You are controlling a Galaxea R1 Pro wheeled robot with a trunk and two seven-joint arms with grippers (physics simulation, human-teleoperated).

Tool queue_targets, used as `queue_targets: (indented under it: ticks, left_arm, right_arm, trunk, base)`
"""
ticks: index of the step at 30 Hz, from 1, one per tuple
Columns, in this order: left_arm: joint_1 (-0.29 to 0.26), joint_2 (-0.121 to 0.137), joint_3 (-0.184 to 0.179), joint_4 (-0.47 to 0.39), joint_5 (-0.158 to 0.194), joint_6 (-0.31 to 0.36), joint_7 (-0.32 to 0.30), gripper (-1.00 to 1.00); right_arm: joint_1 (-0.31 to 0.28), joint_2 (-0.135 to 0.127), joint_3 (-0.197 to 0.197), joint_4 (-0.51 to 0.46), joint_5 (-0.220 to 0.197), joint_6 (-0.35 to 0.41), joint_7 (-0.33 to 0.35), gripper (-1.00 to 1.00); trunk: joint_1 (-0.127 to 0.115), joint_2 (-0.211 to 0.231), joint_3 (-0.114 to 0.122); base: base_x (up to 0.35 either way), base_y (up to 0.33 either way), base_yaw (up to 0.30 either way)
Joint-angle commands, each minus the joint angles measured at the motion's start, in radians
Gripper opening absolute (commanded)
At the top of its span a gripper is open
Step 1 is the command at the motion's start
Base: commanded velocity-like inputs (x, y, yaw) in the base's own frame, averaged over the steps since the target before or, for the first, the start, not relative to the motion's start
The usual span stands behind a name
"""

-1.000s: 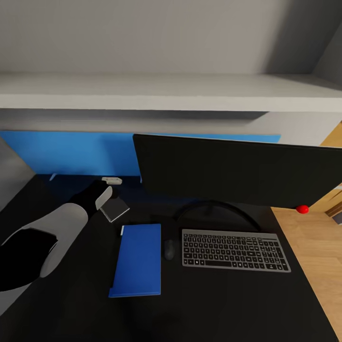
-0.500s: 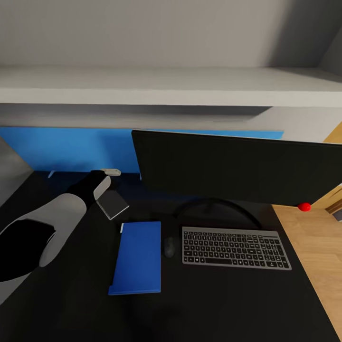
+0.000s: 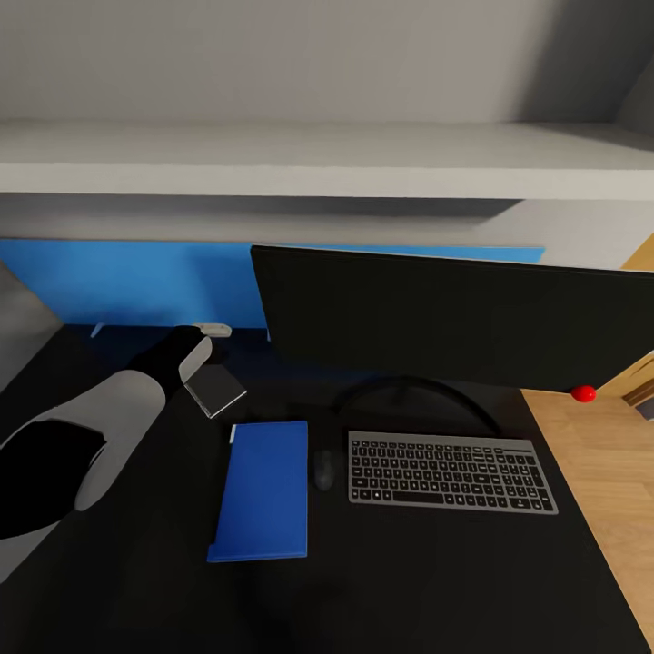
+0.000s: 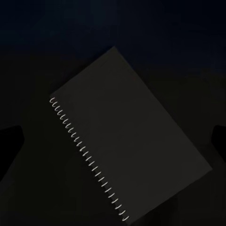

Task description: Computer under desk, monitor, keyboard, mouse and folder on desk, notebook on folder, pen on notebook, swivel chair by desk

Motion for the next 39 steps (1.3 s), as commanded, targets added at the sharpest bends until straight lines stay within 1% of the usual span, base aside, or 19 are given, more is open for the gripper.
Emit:
queue_targets:
  ticks: [1,5,7,8,11,13,26,29,31,32,33,34,35,37,38,39]
  left_arm:
    - [0.0,0.001,-0.007,-0.002,0.011,0.004,0.007,1.0]
    - [0.0,0.002,-0.006,-0.002,0.011,0.004,0.007,1.0]
    - [0.0,0.002,-0.006,-0.002,0.011,0.004,0.007,1.0]
    - [0.001,0.003,-0.006,-0.002,0.011,0.003,0.006,1.0]
    - [0.001,0.003,-0.006,-0.002,0.012,0.003,0.006,1.0]
    - [0.001,0.003,-0.005,-0.002,0.012,0.004,0.006,1.0]
    - [0.002,0.004,-0.004,-0.002,0.013,0.003,0.006,1.0]
    - [0.002,0.004,-0.004,-0.002,0.013,0.004,0.006,1.0]
    - [0.002,0.005,-0.004,-0.002,0.013,0.003,0.006,1.0]
    - [0.002,0.005,-0.004,-0.002,0.013,0.003,0.006,1.0]
    - [0.002,0.005,-0.004,-0.002,0.013,0.003,0.006,1.0]
    - [0.003,0.005,-0.004,-0.002,0.013,0.003,0.006,1.0]
    - [0.003,0.005,-0.004,-0.002,0.013,0.003,0.006,1.0]
    - [0.003,0.005,-0.004,-0.002,0.013,0.003,0.006,1.0]
    - [0.003,0.005,-0.004,-0.002,0.013,0.003,0.006,1.0]
    - [0.003,0.005,-0.004,-0.002,0.013,0.003,0.006,1.0]
  right_arm:
    - [0.0,0.0,0.005,-0.002,-0.011,-0.001,0.005,1.0]
    - [0.003,0.0,0.008,-0.009,-0.009,-0.009,0.007,1.0]
    - [0.006,-0.001,0.008,-0.013,-0.008,-0.033,0.009,1.0]
    - [0.026,-0.004,0.01,-0.016,-0.006,-0.111,0.01,1.0]
    - [0.043,-0.004,0.011,-0.018,-0.005,-0.138,0.01,1.0]
    - [0.067,0.001,0.014,-0.017,-0.006,-0.174,0.009,1.0]
    - [0.064,0.006,0.019,-0.02,-0.005,-0.172,0.008,1.0]
    - [0.062,0.007,0.017,-0.021,-0.005,-0.139,0.008,1.0]
    - [0.057,0.007,0.016,-0.024,-0.005,-0.09,0.007,1.0]
    - [0.053,0.008,0.015,-0.029,-0.005,-0.056,0.007,1.0]
    - [0.044,0.007,0.015,-0.055,-0.005,0.023,0.008,1.0]
    - [0.041,0.006,0.016,-0.076,-0.004,0.065,0.008,1.0]
    - [0.041,0.006,0.016,-0.076,-0.004,0.065,0.008,1.0]
    - [0.04,0.003,0.016,-0.137,-0.004,0.148,0.008,1.0]
    - [0.044,-0.002,0.016,-0.21,-0.005,0.219,0.007,1.0]
    - [0.049,-0.004,0.015,-0.245,-0.005,0.249,0.007,1.0]
  trunk:
    - [0.001,-0.002,-0.001]
    - [0.001,-0.002,-0.002]
    - [0.001,-0.002,-0.002]
    - [0.001,-0.002,-0.002]
    - [0.001,-0.002,-0.003]
    - [0.001,-0.002,-0.004]
    - [0.001,-0.002,-0.008]
    - [0.001,-0.002,-0.011]
    - [0.001,-0.002,-0.013]
    - [0.001,-0.002,-0.014]
    - [0.001,-0.002,-0.015]
    - [0.001,-0.002,-0.015]
    - [0.001,-0.002,-0.016]
    - [0.001,-0.002,-0.017]
    - [0.001,-0.002,-0.017]
    - [0.001,-0.002,-0.018]
  base:
    - [0.0,0.0,0.0]
    - [0.0,0.0,0.0]
    - [0.0,0.0,-0.012]
    - [0.0,0.0,-0.086]
    - [0.0,0.0,-0.104]
    - [0.0,0.0,-0.078]
    - [0.0,0.0,-0.028]
    - [0.0,0.0,-0.098]
    - [0.0,0.0,-0.107]
    - [0.0,0.0,-0.105]
    - [0.0,0.0,-0.097]
    - [0.0,0.0,-0.093]
    - [0.0,0.0,-0.093]
    - [0.0,0.0,-0.088]
    - [0.0,0.0,-0.085]
    - [0.0,0.0,-0.087]
